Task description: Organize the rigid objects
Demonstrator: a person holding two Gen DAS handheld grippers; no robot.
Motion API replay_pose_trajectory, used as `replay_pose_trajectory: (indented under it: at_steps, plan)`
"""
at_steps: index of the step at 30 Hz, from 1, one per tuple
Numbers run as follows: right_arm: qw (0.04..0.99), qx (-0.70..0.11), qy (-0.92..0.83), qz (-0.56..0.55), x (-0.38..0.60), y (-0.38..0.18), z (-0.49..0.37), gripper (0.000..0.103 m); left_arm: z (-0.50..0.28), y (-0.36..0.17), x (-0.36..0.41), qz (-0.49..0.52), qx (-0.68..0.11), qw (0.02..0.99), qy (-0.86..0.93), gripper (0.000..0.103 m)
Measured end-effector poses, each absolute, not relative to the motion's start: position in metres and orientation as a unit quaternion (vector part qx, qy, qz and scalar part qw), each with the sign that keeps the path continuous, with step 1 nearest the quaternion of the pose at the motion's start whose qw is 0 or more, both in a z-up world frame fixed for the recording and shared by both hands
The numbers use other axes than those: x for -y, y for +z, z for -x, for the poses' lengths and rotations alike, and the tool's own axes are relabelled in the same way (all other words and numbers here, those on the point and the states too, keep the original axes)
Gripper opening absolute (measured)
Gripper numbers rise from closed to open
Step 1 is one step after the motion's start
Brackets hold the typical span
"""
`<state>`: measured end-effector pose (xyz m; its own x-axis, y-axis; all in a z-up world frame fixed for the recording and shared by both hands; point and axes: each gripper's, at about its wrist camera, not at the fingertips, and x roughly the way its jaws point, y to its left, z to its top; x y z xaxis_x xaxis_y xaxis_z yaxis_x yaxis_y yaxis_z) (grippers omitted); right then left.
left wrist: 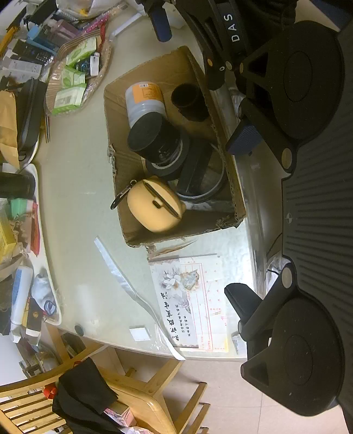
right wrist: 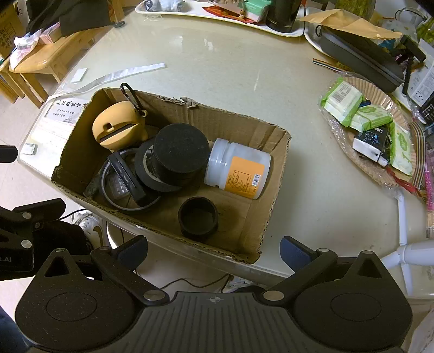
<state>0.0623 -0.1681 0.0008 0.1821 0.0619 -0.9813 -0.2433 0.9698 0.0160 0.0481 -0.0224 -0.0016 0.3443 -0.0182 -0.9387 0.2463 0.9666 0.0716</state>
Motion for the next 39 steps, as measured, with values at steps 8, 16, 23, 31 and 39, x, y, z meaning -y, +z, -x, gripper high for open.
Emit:
replay_pose_trajectory:
  at_steps: [8,16,23,31,39]
  plan:
    - [0.766,-0.631,0.099,0.072,0.168,0.001,-0.062,0.103,-0.048,-0.002,0.022,-0.101,-0.567,0.813,-0.082,0.103]
    - [0.765,-0.632,0.098,0.075,0.168,0.000,-0.062,0.103,-0.048,-0.001,0.023,-0.101,-0.567,0.813,-0.082,0.103]
    - [0.768,-0.630,0.090,0.079,0.170,0.001,-0.063,0.103,-0.051,0.000,0.018,-0.091,-0.572,0.812,-0.077,0.103]
    - [0.769,-0.630,0.082,0.078,0.175,0.001,-0.064,0.103,-0.054,-0.002,0.011,-0.094,-0.579,0.808,-0.056,0.103]
    - [0.769,-0.629,0.079,0.081,0.174,0.000,-0.064,0.103,-0.057,-0.003,0.004,-0.087,-0.582,0.808,-0.036,0.103]
